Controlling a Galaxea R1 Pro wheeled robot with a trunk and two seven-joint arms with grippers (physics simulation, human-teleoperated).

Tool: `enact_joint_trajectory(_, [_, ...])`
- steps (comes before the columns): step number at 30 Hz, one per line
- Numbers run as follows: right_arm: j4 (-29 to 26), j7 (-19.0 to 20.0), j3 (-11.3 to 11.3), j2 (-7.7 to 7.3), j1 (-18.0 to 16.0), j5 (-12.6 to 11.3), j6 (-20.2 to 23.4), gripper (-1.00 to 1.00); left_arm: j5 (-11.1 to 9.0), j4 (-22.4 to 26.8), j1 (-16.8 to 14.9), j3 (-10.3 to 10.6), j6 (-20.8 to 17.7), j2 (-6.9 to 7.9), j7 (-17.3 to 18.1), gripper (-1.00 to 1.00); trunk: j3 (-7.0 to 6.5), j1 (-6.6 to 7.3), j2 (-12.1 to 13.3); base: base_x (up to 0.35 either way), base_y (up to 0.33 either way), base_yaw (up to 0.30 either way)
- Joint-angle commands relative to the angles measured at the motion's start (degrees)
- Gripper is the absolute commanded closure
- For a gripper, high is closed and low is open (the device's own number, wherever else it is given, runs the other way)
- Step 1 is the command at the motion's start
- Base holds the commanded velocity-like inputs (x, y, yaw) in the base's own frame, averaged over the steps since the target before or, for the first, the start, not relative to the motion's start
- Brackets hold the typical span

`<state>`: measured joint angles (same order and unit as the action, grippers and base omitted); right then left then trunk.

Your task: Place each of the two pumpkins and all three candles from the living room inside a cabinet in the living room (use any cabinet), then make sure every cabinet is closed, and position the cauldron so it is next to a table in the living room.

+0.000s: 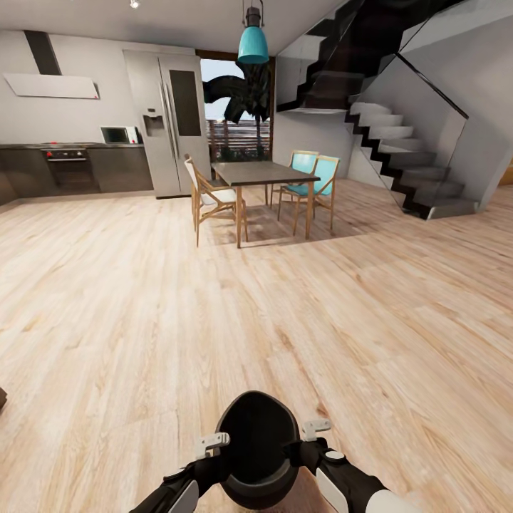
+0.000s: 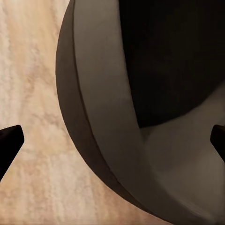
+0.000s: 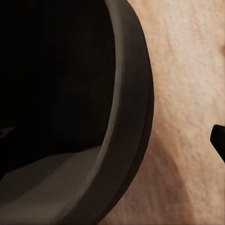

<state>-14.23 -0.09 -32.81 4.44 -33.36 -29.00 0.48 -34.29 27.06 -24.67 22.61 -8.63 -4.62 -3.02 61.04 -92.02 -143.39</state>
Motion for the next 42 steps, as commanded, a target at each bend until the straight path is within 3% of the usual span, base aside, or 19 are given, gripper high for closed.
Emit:
enact_joint_trajectory(1, [-0.01,-0.02,-0.32,-0.01,-0.04,-0.44,0.05,-1.0,-0.53,0.09,-0.03,0.33,-0.16,0.05,-0.32,-1.0,0.05,0.01,-0.02,0.0,0.0,0.0])
enact_joint_trajectory(5, [-0.01,-0.07,-0.32,0.0,-0.04,-0.44,-0.01,-1.0,-0.53,0.09,-0.03,0.33,-0.16,0.05,-0.32,-1.0,0.93,-0.09,-0.07,0.0,0.0,0.0])
enact_joint_trajectory(23, [0.58,-0.43,-0.23,0.05,-0.04,-1.13,-0.13,-1.0,-0.55,0.09,-0.03,0.33,-0.16,0.05,-0.32,-1.0,0.93,-0.09,-0.07,0.0,0.0,0.0])
enact_joint_trajectory(36, [0.6,-0.44,-0.23,0.05,-0.04,-1.22,-0.13,-1.0,-0.6,0.09,-0.03,0.36,-0.16,0.0,-0.32,-1.0,2.71,-0.3,-0.18,0.0,0.0,0.0])
enact_joint_trajectory(42, [0.62,-0.44,-0.23,0.05,-0.04,-1.23,-0.13,-1.0,-0.57,0.09,-0.03,0.34,-0.16,0.04,-0.32,-1.0,2.71,-0.3,-0.18,0.0,0.0,0.0])
